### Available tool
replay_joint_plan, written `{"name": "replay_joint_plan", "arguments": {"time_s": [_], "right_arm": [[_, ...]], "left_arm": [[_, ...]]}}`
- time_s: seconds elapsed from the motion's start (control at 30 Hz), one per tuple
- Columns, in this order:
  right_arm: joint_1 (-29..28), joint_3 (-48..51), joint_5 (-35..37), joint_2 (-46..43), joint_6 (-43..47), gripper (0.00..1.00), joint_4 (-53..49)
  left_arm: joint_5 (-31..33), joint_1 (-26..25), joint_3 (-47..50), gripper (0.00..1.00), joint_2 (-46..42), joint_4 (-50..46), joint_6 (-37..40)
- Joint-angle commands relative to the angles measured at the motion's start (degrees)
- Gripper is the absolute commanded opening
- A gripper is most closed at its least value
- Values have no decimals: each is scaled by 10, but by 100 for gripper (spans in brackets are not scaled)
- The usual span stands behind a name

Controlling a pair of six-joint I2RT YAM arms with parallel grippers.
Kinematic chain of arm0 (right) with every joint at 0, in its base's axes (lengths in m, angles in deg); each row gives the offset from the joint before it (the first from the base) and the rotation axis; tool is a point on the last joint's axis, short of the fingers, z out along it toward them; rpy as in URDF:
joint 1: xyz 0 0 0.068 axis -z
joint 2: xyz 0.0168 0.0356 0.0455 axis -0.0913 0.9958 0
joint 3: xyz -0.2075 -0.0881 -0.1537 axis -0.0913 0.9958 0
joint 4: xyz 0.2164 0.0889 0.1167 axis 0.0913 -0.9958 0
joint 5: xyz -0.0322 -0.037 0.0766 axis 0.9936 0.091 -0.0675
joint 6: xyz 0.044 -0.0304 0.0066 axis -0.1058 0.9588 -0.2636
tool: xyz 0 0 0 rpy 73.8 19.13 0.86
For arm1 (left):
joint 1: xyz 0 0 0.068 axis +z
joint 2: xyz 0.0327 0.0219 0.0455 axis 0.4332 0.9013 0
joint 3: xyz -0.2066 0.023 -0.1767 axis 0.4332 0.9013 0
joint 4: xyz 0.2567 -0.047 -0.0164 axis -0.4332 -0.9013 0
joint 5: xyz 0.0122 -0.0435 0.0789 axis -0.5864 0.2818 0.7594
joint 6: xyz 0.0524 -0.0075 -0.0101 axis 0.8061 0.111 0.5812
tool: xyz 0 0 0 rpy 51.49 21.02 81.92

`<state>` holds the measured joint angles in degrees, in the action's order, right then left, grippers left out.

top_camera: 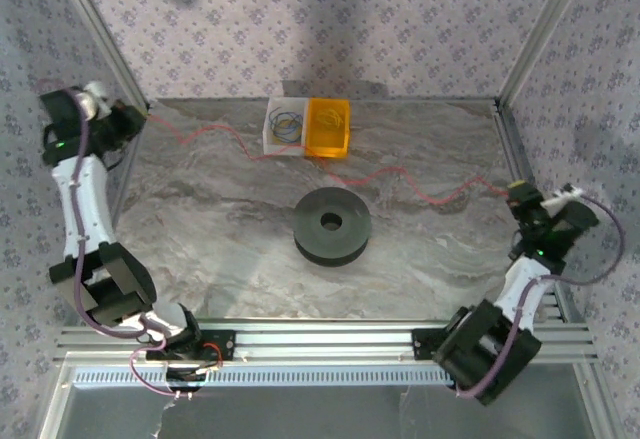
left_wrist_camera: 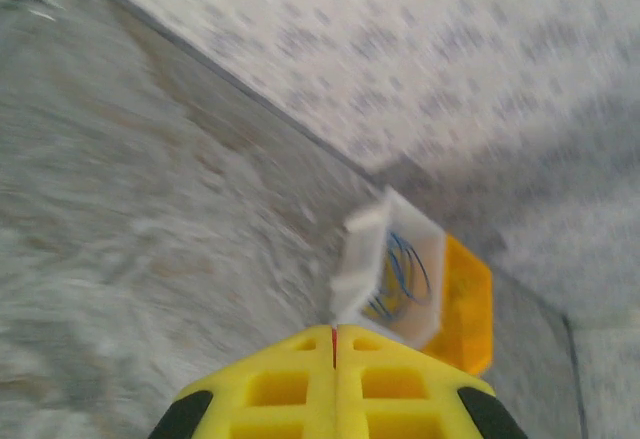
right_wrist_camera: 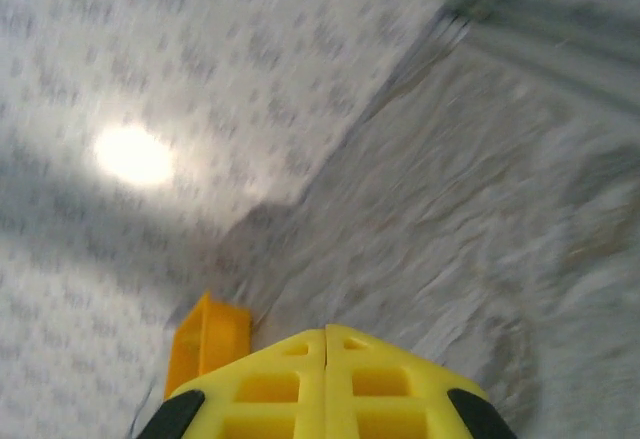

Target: Wrap the cables

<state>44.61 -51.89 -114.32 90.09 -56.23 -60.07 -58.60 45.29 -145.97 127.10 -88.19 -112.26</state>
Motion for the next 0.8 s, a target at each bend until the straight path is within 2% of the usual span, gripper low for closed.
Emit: {"name": "replay_joint_plan", "arguments": {"time_s": [0.0, 0.13, 0.2, 0.4, 0.57, 0.77], "right_arm": [[-112, -26, 119, -12, 79, 0, -79], [-232, -45, 203, 40, 94, 0, -58], [-286, -66, 250, 88, 109, 0, -56], [-370, -138, 305, 203, 138, 0, -50], [-374, -205, 311, 246, 156, 0, -70], [-354, -268, 307, 286, 148, 0, -88]], "left_arm": [[39, -86, -22, 0, -22, -26, 52], [46, -145, -4, 0, -28, 5, 24], [70, -170, 0, 0, -29, 9, 23], [120, -209, 19, 0, -37, 33, 9], [159, -209, -9, 0, -44, 44, -2], [163, -207, -72, 0, -34, 32, -1]]}}
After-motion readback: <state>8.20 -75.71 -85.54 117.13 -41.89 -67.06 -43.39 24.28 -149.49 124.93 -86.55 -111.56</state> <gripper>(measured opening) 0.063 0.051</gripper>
